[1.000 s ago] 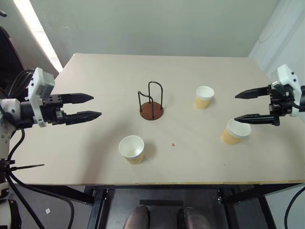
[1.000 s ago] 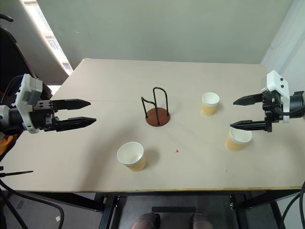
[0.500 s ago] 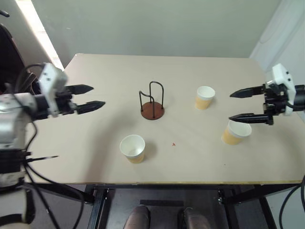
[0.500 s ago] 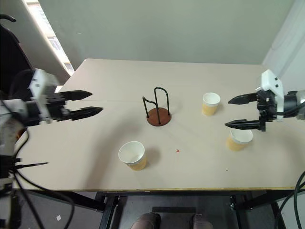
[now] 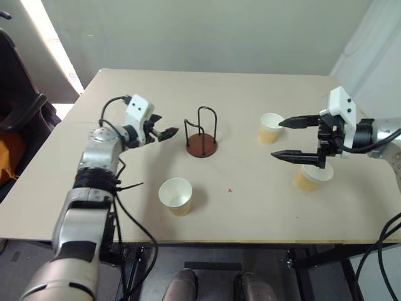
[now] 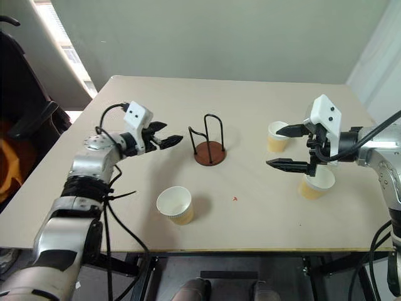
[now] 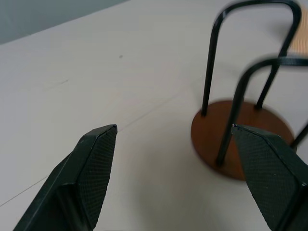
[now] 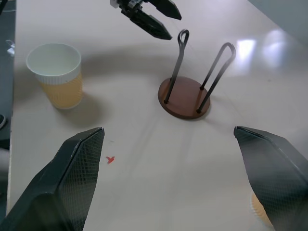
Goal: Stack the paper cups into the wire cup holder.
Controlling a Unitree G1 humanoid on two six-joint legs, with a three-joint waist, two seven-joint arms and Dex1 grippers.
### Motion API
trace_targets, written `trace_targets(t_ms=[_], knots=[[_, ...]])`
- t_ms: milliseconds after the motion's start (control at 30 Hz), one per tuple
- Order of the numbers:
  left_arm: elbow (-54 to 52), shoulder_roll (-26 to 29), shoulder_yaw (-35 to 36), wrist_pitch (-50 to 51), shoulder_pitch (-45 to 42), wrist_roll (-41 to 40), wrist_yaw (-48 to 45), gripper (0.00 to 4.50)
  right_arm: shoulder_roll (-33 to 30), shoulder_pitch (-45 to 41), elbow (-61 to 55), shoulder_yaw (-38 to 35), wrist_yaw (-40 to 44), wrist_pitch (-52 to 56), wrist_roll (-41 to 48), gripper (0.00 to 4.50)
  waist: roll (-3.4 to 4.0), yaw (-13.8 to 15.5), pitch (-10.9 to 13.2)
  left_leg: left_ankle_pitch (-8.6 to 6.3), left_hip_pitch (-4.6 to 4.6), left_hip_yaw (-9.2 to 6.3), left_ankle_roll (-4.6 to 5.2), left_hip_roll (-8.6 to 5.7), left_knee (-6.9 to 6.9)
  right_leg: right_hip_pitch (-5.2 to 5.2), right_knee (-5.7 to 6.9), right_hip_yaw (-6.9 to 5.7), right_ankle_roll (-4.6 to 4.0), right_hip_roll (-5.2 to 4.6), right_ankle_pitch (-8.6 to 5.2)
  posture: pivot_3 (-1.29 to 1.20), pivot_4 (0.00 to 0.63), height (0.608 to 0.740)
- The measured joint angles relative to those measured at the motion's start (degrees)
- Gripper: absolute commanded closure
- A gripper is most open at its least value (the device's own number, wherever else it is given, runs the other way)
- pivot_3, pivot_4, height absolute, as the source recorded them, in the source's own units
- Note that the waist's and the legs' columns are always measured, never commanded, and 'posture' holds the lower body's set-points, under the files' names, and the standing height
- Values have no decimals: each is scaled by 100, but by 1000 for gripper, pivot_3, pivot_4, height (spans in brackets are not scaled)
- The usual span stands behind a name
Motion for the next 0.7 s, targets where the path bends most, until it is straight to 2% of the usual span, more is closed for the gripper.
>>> trace_targets(t_ms=[100,300,533,700], knots=[[447,-289,-125,-174,-129,109,-98,429,4,98,-202,-27,-217,145,94,0,0,8,0,-3,-8,3,5,-5,23,0,-3,7,19,-1,7,0,150,740],[981,-328,-190,-371,-366,290,-299,429,-77,385,-477,-267,-489,361,279,0,-1,1,1,-1,-17,6,9,-10,49,0,-1,11,38,5,9,0,150,740],[1659,-676,-141,-837,-1026,504,315,429,-158,667,-673,-418,-704,380,334,0,-1,43,1,8,-35,5,48,-50,58,0,-8,35,79,-14,13,0,150,740],[1894,-761,-146,-943,-1056,604,226,2118,-205,834,-797,-435,-824,379,348,0,-1,40,1,2,-49,15,57,-62,65,-6,-17,46,107,-15,10,0,150,740]])
